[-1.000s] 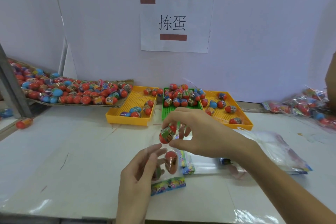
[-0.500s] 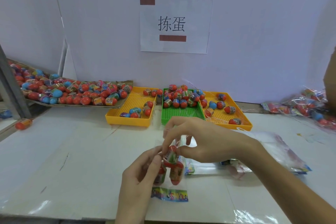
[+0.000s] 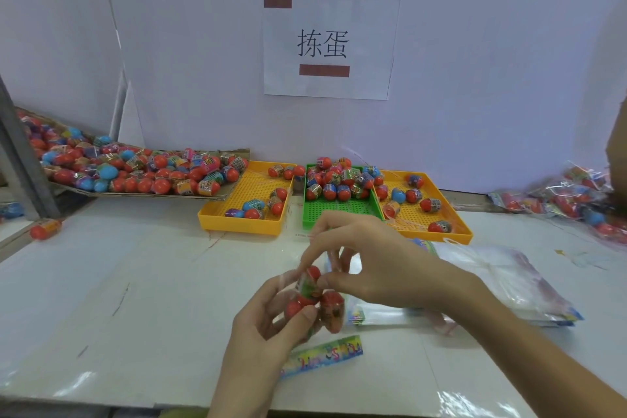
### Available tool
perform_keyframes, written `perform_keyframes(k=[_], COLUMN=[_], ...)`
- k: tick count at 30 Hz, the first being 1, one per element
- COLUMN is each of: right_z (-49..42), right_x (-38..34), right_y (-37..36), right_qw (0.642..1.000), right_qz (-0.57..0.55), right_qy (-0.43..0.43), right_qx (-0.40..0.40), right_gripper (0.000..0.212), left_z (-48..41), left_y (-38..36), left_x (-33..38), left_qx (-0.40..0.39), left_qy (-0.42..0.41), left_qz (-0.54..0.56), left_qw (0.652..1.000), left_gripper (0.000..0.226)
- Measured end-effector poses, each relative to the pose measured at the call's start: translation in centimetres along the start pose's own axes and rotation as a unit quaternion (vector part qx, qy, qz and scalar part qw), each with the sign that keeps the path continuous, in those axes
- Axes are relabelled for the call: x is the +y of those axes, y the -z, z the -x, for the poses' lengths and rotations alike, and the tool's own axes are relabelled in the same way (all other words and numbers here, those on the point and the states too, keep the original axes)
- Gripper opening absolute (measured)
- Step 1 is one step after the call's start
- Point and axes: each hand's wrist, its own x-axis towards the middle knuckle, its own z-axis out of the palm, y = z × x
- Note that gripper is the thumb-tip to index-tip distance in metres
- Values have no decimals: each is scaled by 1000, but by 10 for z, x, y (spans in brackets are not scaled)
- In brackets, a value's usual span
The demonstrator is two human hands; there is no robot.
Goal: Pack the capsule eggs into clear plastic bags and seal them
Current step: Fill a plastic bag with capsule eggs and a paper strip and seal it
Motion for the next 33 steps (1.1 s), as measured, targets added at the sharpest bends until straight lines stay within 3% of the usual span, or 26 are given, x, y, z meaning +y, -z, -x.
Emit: perform_keyframes(k=[6, 10, 12, 14, 16, 20, 28, 31, 33], right_z=[3, 13, 22, 28, 30, 23, 24, 25, 25], right_x=[5, 9, 9, 9, 7, -3, -4, -6, -7], right_y=[-3, -10, -18, -32, -51, -79, -96, -99, -98], right_qw=[998, 983, 970, 961, 952, 924, 874, 880, 886], right_qz=[-4, -62, -134, -196, -239, -301, -379, -371, -371], right_qy=[11, -27, -82, -133, -144, -133, -124, -130, -136], right_qx=[68, 173, 184, 140, 127, 197, 277, 267, 243], right_gripper=[16, 49, 62, 51, 26, 2, 6, 13, 15], left_z=[1, 1, 1, 0, 1, 4, 2, 3, 3], left_y=[-3, -1, -1, 1, 1, -2, -4, -4, -5], left_x=[1, 0, -1, -2, -2, 2, -3, -4, -3], left_qx=[1, 28, 33, 30, 20, 13, 53, 83, 98], left_qy=[-10, -13, -8, -7, -13, -40, -62, -63, -60], left_qz=[6, 49, 60, 61, 55, 32, 22, 21, 19], left_qw=[1000, 998, 998, 998, 998, 999, 996, 994, 993], left_gripper=[31, 41, 47, 47, 44, 43, 31, 16, 19])
